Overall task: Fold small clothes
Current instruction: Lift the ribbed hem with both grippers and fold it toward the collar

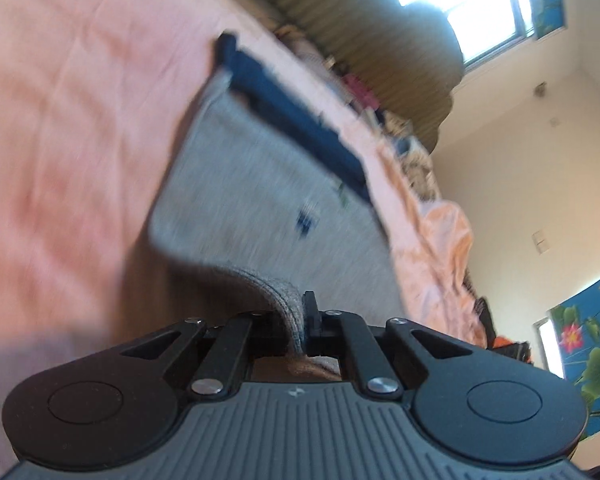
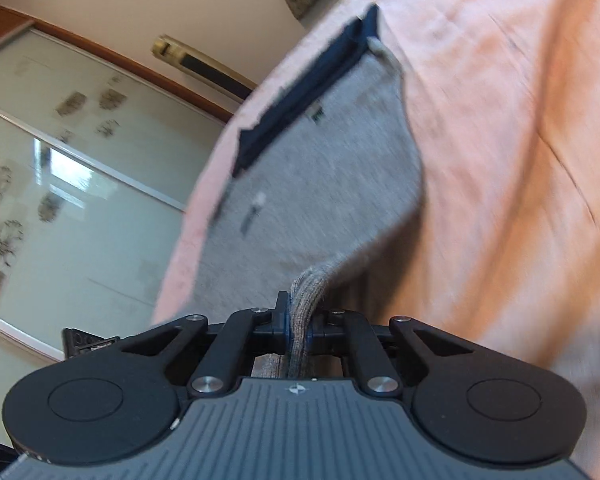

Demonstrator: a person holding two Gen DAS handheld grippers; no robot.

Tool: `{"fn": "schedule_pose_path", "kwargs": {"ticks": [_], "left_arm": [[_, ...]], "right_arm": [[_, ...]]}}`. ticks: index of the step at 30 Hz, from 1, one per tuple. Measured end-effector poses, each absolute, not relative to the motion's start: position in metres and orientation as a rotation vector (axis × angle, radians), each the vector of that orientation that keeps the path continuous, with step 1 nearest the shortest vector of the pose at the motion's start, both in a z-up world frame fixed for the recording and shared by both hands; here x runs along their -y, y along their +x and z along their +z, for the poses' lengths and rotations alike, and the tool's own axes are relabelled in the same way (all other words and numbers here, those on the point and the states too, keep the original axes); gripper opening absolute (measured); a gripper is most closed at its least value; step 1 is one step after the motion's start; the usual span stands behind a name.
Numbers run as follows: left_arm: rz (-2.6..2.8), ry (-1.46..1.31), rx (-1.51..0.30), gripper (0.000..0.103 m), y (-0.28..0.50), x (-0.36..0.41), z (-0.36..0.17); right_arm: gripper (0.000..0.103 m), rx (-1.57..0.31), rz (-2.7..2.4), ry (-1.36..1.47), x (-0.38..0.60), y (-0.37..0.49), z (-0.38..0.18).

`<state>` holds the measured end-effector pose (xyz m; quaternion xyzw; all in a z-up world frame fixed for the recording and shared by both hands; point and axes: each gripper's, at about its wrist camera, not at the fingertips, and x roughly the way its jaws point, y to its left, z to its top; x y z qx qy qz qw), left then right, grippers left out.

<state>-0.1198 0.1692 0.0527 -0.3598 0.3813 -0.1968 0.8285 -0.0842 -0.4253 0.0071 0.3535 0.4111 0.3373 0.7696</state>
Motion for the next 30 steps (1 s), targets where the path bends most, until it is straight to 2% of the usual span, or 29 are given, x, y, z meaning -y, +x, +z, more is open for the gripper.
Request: {"fn": "schedule_pose_path", "kwargs": {"ticks": [5, 11, 19, 21, 23, 24, 26, 27, 28, 30], "left_arm": [[-0.403, -0.763, -0.696, 0.005, -0.032, -0.172, 0.081], [-0.367, -0.726, -0.596, 0.005, 0.119, -0.168, 0.098], [-0.249, -0.652, -0.591, 0.005, 0.278, -0.167, 0.068], [-0.187, -0.678, -0.671, 0.009, 0.298, -0.170, 0.052], [-0.140, -0.724, -0.702, 0.010, 0.291, -0.176, 0.038], [-0.154, -0.714, -0.684, 0.015, 0.284, -0.177, 0.035], [-0.153, -0.613, -0.668, 0.035, 0.266, -0.177, 0.035], [-0.142, -0.560, -0.660, 0.057, 0.259, -0.176, 0.036], [-0.135, -0.516, -0.642, 0.074, 0.250, -0.177, 0.038], [-0.142, -0.456, -0.603, 0.077, 0.236, -0.177, 0.043]], "right_arm": [[0.014, -0.754, 0.766, 0.839, 0.426, 0.001, 0.031], [0.014, -0.691, 0.727, 0.893, 0.424, 0.140, 0.039], [0.014, -0.711, 0.572, 0.957, 0.409, 0.295, 0.001], [0.020, -0.742, 0.505, 0.976, 0.404, 0.315, -0.012], [0.038, -0.729, 0.476, 0.911, 0.394, 0.317, -0.012], [0.043, -0.724, 0.505, 0.880, 0.390, 0.314, -0.009], [0.055, -0.723, 0.574, 0.770, 0.381, 0.301, 0.002], [0.058, -0.717, 0.591, 0.692, 0.377, 0.294, 0.008], [0.063, -0.704, 0.600, 0.589, 0.374, 0.285, 0.016], [0.068, -0.680, 0.591, 0.454, 0.372, 0.272, 0.027]]}}
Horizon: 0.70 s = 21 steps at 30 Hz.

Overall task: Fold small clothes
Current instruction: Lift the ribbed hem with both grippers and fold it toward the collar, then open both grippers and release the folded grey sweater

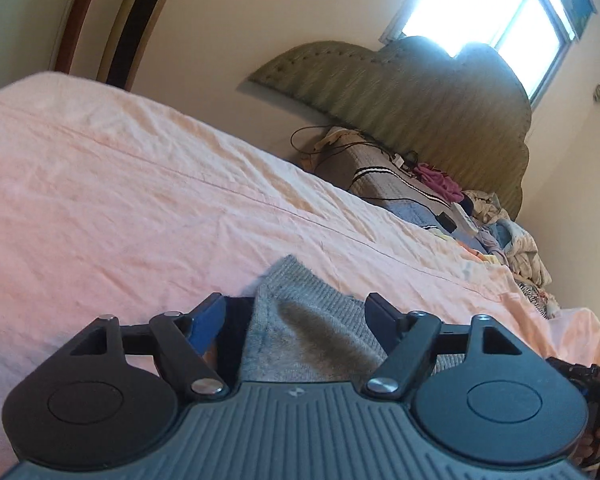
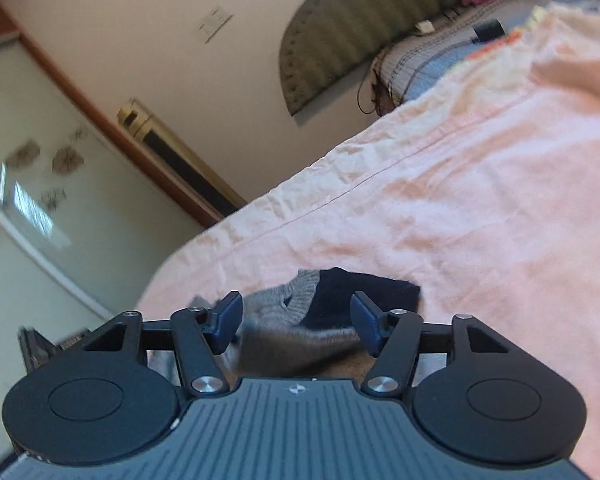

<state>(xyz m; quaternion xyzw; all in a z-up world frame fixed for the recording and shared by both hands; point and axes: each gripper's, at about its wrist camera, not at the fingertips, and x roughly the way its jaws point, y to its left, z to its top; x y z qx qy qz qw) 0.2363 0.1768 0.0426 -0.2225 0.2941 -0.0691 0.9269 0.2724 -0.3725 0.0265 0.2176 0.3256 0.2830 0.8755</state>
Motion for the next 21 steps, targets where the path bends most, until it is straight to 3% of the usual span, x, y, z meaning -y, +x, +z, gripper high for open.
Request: {"fn": "schedule_pose_path", "kwargs": {"ticks": [4, 12, 13, 14, 15, 21], "left_arm": [[-0.169, -0.383, -0.604, 0.077, 0.231, -0.166, 0.045], [-0.199, -0.259, -0.647, 0.077, 0.251, -0.128, 0.034], [-0.194, -0.259, -0.656, 0.077, 0.254, -0.126, 0.032], [-0.189, -0.259, -0.665, 0.077, 0.256, -0.126, 0.029], [-0.184, -0.255, -0.669, 0.077, 0.256, -0.125, 0.026], [-0.124, -0.203, -0.662, 0.077, 0.260, -0.125, 0.010]], "right_arm": [[0.075, -0.674, 0.568, 0.441, 0.384, 0.267, 0.031], [0.077, -0.750, 0.600, 0.328, 0.355, 0.301, 0.014], [0.072, -0.764, 0.597, 0.309, 0.350, 0.306, 0.010], [0.039, -0.778, 0.609, 0.304, 0.347, 0.311, 0.008], [0.014, -0.807, 0.629, 0.312, 0.345, 0.316, 0.005], [0.012, -0.702, 0.517, 0.414, 0.364, 0.330, 0.008]]}}
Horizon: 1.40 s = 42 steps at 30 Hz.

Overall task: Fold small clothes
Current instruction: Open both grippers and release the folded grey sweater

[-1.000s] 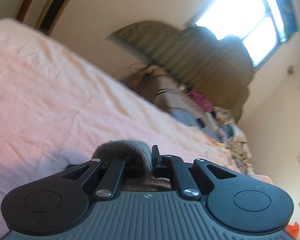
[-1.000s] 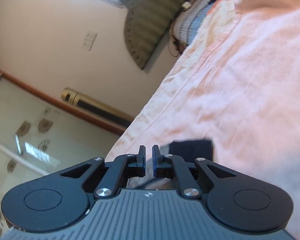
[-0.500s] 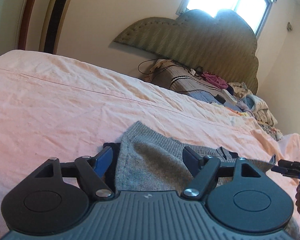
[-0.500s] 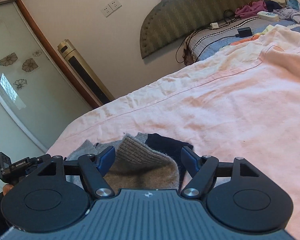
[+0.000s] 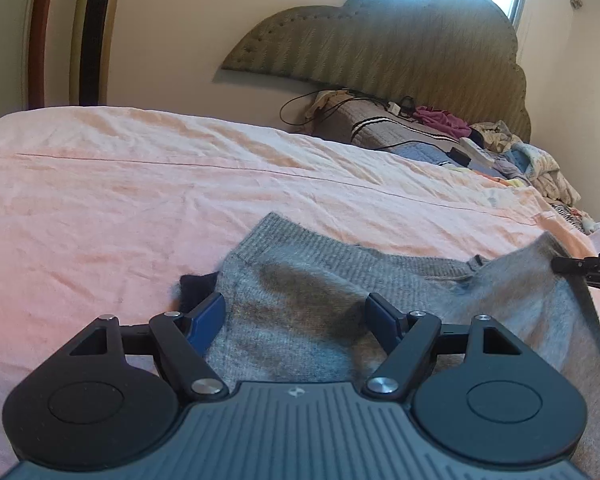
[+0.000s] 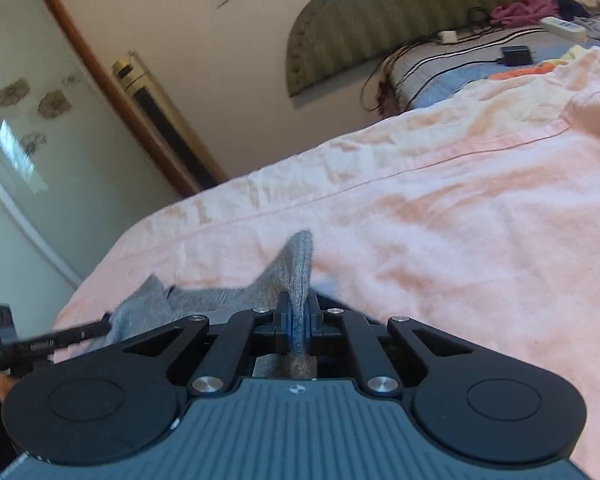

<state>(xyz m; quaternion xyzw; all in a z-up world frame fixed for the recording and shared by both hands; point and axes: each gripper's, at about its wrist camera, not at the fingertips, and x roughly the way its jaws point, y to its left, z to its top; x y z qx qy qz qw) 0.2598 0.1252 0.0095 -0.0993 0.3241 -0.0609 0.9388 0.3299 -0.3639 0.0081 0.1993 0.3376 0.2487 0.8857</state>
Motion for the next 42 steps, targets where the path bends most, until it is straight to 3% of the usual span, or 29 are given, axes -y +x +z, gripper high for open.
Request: {"fn": "schedule_pose_path", "kwargs": {"ticks": [4, 10, 13, 14, 16, 19, 20, 21, 22, 23, 24, 26, 29, 32, 35, 36, 37, 38, 39, 40, 42], "left_arm": [[-0.079, -0.186, -0.654, 0.079, 0.260, -0.128, 0.005], [-0.087, -0.053, -0.605, 0.080, 0.251, -0.109, 0.021], [-0.067, 0.018, -0.576, 0.081, 0.265, -0.099, 0.035], [-0.059, 0.019, -0.583, 0.082, 0.274, -0.099, 0.038], [-0.031, 0.010, -0.643, 0.084, 0.298, -0.099, 0.038], [0.005, -0.002, -0.760, 0.083, 0.334, -0.102, 0.026], [0.018, 0.009, -0.803, 0.080, 0.343, -0.102, 0.018], [0.010, 0.010, -0.819, 0.065, 0.348, -0.100, 0.013], [-0.008, 0.007, -0.792, 0.032, 0.347, -0.098, 0.014], [-0.040, 0.017, -0.788, 0.018, 0.346, -0.095, 0.014], [-0.056, 0.036, -0.774, 0.009, 0.343, -0.090, 0.015], [-0.025, 0.103, -0.706, 0.007, 0.332, -0.082, 0.019], [0.062, 0.028, -0.566, 0.007, 0.320, -0.102, 0.036], [0.122, -0.003, -0.694, 0.007, 0.338, -0.120, 0.017], [0.121, 0.063, -0.685, 0.012, 0.332, -0.111, 0.010], [0.126, 0.062, -0.693, 0.022, 0.330, -0.111, 0.013], [0.138, 0.056, -0.697, 0.037, 0.326, -0.113, 0.017], [0.157, 0.046, -0.682, 0.045, 0.318, -0.115, 0.022], [0.179, 0.034, -0.649, 0.056, 0.304, -0.117, 0.029], [0.175, 0.020, -0.613, 0.061, 0.287, -0.117, 0.035], [0.053, -0.030, -0.554, 0.067, 0.250, -0.114, 0.045]], "right_arm": [[0.013, -0.743, 0.458, 0.439, 0.369, 0.333, -0.018], [0.015, -0.683, 0.483, 0.503, 0.376, 0.324, -0.005], [0.027, -0.720, 0.491, 0.470, 0.370, 0.330, -0.001], [0.042, -0.727, 0.491, 0.464, 0.368, 0.332, -0.001], [0.055, -0.725, 0.488, 0.450, 0.363, 0.336, -0.001], [0.056, -0.756, 0.492, 0.420, 0.352, 0.347, -0.008], [0.056, -0.758, 0.493, 0.403, 0.348, 0.350, -0.010], [0.053, -0.757, 0.498, 0.389, 0.344, 0.352, -0.012], [0.033, -0.761, 0.511, 0.382, 0.340, 0.354, -0.014], [0.013, -0.778, 0.531, 0.375, 0.337, 0.357, -0.016], [0.013, -0.774, 0.536, 0.357, 0.334, 0.356, -0.017], [0.012, -0.719, 0.537, 0.328, 0.332, 0.350, -0.012], [0.012, -0.614, 0.519, 0.436, 0.356, 0.345, 0.000], [0.012, -0.690, 0.438, 0.428, 0.366, 0.357, -0.018], [0.015, -0.729, 0.433, 0.457, 0.363, 0.354, -0.028], [0.019, -0.729, 0.426, 0.481, 0.365, 0.353, -0.027], [0.037, -0.715, 0.419, 0.499, 0.368, 0.349, -0.023], [0.061, -0.688, 0.409, 0.505, 0.370, 0.341, -0.018], [0.070, -0.654, 0.390, 0.500, 0.373, 0.328, -0.011], [0.074, -0.636, 0.382, 0.478, 0.374, 0.316, -0.004], [0.072, -0.629, 0.427, 0.408, 0.366, 0.291, 0.008]]}}
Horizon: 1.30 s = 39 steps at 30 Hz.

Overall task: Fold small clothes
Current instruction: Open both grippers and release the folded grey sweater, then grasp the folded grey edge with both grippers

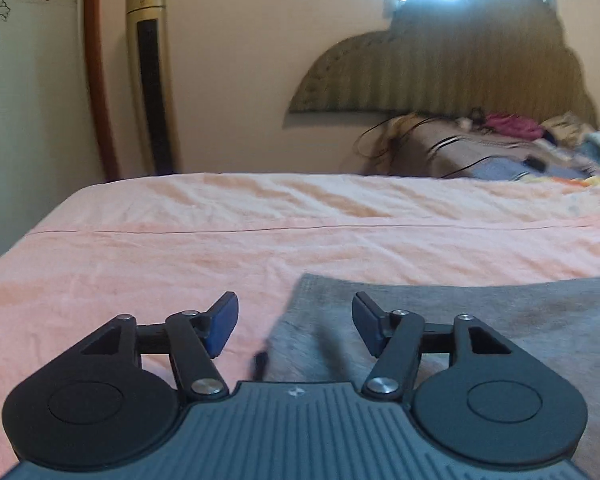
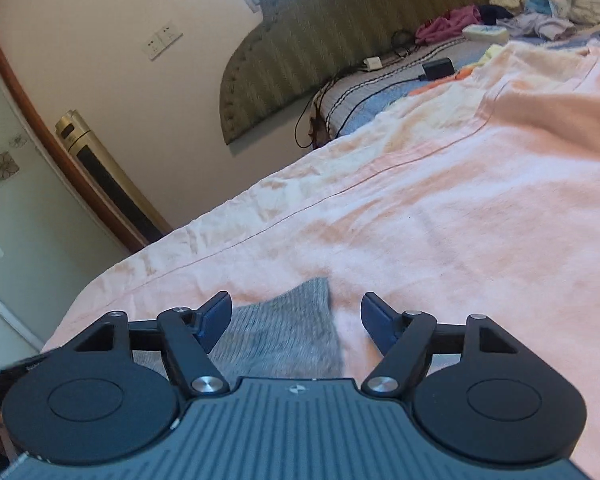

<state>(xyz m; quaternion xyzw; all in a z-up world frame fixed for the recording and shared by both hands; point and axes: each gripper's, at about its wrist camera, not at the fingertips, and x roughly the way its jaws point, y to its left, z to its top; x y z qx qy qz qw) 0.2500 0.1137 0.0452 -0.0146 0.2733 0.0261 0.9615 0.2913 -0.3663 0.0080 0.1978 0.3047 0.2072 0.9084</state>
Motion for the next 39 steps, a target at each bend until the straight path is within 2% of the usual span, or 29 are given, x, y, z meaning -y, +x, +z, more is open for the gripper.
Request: {"fn": "schedule_pose_path", "kwargs": {"ticks": [2, 5, 8, 12, 14, 15, 16, 20, 21, 23, 25, 26, 28, 31, 33, 34, 35, 36, 37, 38, 39], "left_arm": [[-0.066, -0.022, -0.573, 0.069, 0.232, -0.098, 0.044], [-0.064, 0.052, -0.705, 0.070, 0.237, -0.072, 0.021], [-0.060, 0.010, -0.699, 0.071, 0.232, -0.084, 0.010], [-0.065, 0.061, -0.658, 0.072, 0.213, -0.102, 0.007], [-0.003, 0.025, -0.631, 0.074, 0.195, -0.109, 0.012], [0.040, -0.019, -0.621, 0.073, 0.184, -0.112, 0.016], [0.060, -0.079, -0.608, 0.073, 0.170, -0.117, 0.020], [-0.018, -0.398, -0.612, 0.074, 0.102, -0.140, 0.021], [-0.031, -0.470, -0.621, 0.076, 0.084, -0.145, 0.018], [-0.015, -0.594, -0.605, 0.085, 0.053, -0.153, 0.010], [-0.025, -0.757, -0.571, 0.085, 0.034, -0.163, 0.000], [-0.034, -0.830, -0.548, 0.085, 0.029, -0.166, -0.004], [-0.064, -0.922, -0.523, 0.087, 0.037, -0.171, -0.009], [-0.110, -1.062, -0.528, 0.087, 0.070, -0.173, -0.015], [-0.080, -1.052, -0.560, 0.086, 0.091, -0.168, -0.014], [-0.058, -1.038, -0.584, 0.086, 0.101, -0.163, -0.012], [-0.055, -1.018, -0.594, 0.086, 0.106, -0.160, -0.011], [-0.045, -0.995, -0.601, 0.079, 0.110, -0.158, -0.011], [-0.026, -0.963, -0.611, 0.063, 0.111, -0.156, -0.013], [-0.008, -0.936, -0.620, 0.056, 0.110, -0.156, -0.014], [0.002, -0.931, -0.621, 0.048, 0.109, -0.156, -0.015]], "right_arm": [[0.072, -0.627, 0.489, 0.317, 0.347, 0.271, 0.016], [0.074, -0.641, 0.545, 0.161, 0.304, 0.258, 0.017], [0.087, -0.688, 0.488, -0.031, 0.280, 0.262, -0.006], [0.085, -0.671, 0.496, 0.101, 0.306, 0.270, -0.007], [0.086, -0.666, 0.458, 0.042, 0.297, 0.260, -0.003], [0.088, -0.663, 0.411, 0.019, 0.293, 0.251, 0.002], [0.095, -0.665, 0.369, 0.028, 0.292, 0.239, 0.009], [0.103, -0.616, 0.439, 0.285, 0.329, 0.168, 0.026], [0.103, -0.627, 0.448, 0.366, 0.344, 0.147, 0.024], [0.103, -0.677, 0.422, 0.517, 0.369, 0.112, 0.012], [0.102, -0.733, 0.363, 0.639, 0.391, 0.084, -0.007], [0.099, -0.701, 0.372, 0.685, 0.398, 0.071, -0.013], [0.102, -0.668, 0.377, 0.716, 0.399, 0.061, -0.016], [0.103, -0.709, 0.382, 0.750, 0.383, 0.087, -0.016], [0.103, -0.708, 0.382, 0.759, 0.371, 0.107, -0.017], [0.102, -0.705, 0.374, 0.733, 0.365, 0.115, -0.015], [0.091, -0.723, 0.392, 0.721, 0.359, 0.123, -0.015], [0.085, -0.744, 0.400, 0.717, 0.356, 0.131, -0.018], [0.069, -0.748, 0.393, 0.702, 0.353, 0.135, -0.019], [0.054, -0.762, 0.391, 0.685, 0.351, 0.139, -0.020], [0.049, -0.773, 0.393, 0.679, 0.352, 0.141, -0.021]]}}
